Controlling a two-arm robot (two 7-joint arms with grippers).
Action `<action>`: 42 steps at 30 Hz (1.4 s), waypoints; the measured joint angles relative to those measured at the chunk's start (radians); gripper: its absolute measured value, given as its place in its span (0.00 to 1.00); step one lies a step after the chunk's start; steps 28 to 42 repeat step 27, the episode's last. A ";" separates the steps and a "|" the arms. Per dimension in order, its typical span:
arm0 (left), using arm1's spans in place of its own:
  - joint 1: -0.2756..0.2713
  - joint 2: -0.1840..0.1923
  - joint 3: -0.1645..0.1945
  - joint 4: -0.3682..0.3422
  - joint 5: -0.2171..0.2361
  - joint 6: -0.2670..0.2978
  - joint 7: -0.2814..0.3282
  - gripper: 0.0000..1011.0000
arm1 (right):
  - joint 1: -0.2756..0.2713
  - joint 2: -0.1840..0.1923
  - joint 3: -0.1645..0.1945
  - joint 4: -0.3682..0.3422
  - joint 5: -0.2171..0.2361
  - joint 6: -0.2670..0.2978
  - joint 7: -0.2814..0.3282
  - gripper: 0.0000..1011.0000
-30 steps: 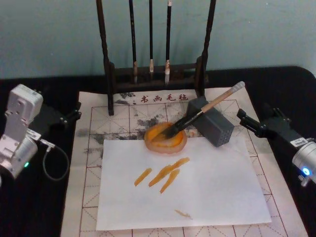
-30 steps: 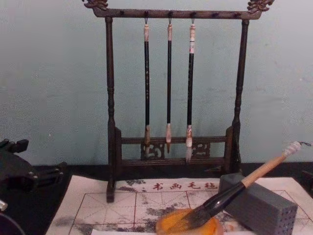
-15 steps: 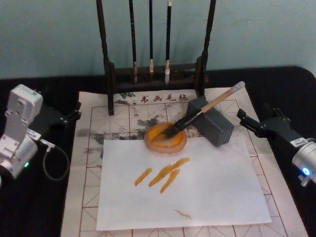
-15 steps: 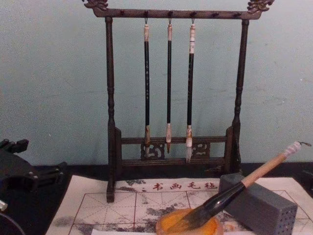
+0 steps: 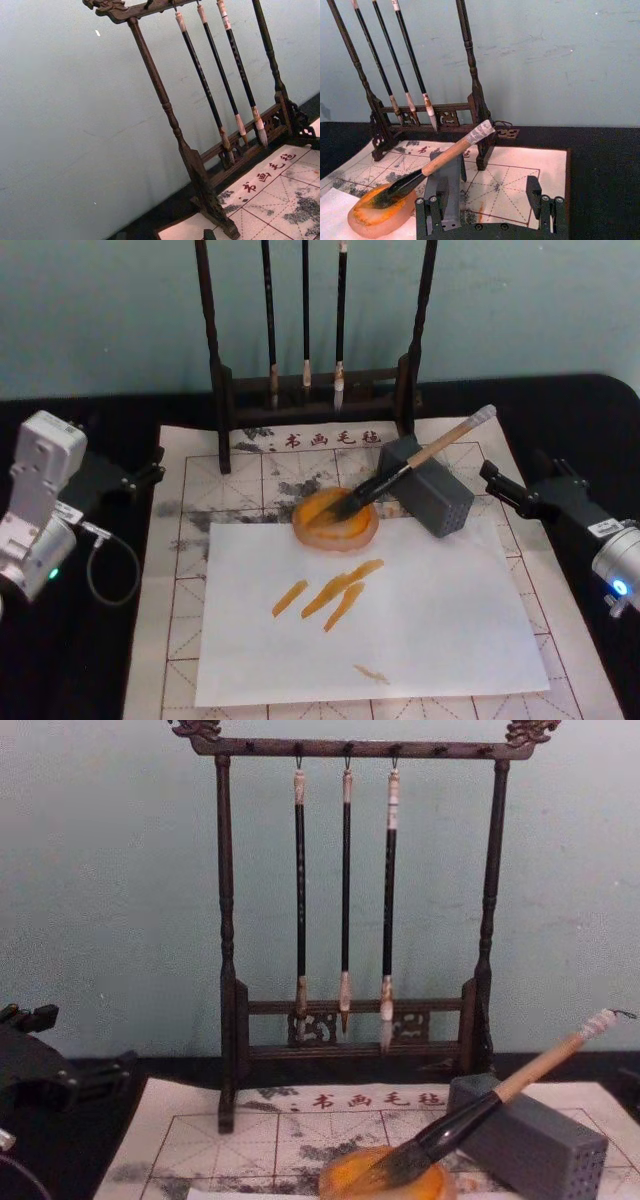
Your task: Pick up the brush from the inkstone, write on the paper, then place the brush back to its original position.
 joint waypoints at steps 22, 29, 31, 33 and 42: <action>0.000 0.000 0.000 0.000 0.000 0.000 0.000 0.99 | 0.000 0.000 0.000 0.000 0.000 0.000 0.000 0.99; 0.000 0.000 0.000 0.000 0.000 0.000 0.000 0.99 | 0.000 0.000 0.000 0.000 0.000 0.000 0.000 0.99; 0.000 0.000 0.000 0.000 0.000 0.000 0.000 0.99 | 0.000 0.000 0.000 0.000 0.000 0.000 0.000 0.99; 0.000 0.000 0.000 0.000 0.000 0.000 0.000 0.99 | 0.000 0.000 0.000 0.000 0.000 0.000 0.000 0.99; 0.000 0.000 0.000 0.000 0.000 0.000 0.000 0.99 | 0.000 0.000 0.000 0.000 0.000 0.000 0.000 0.99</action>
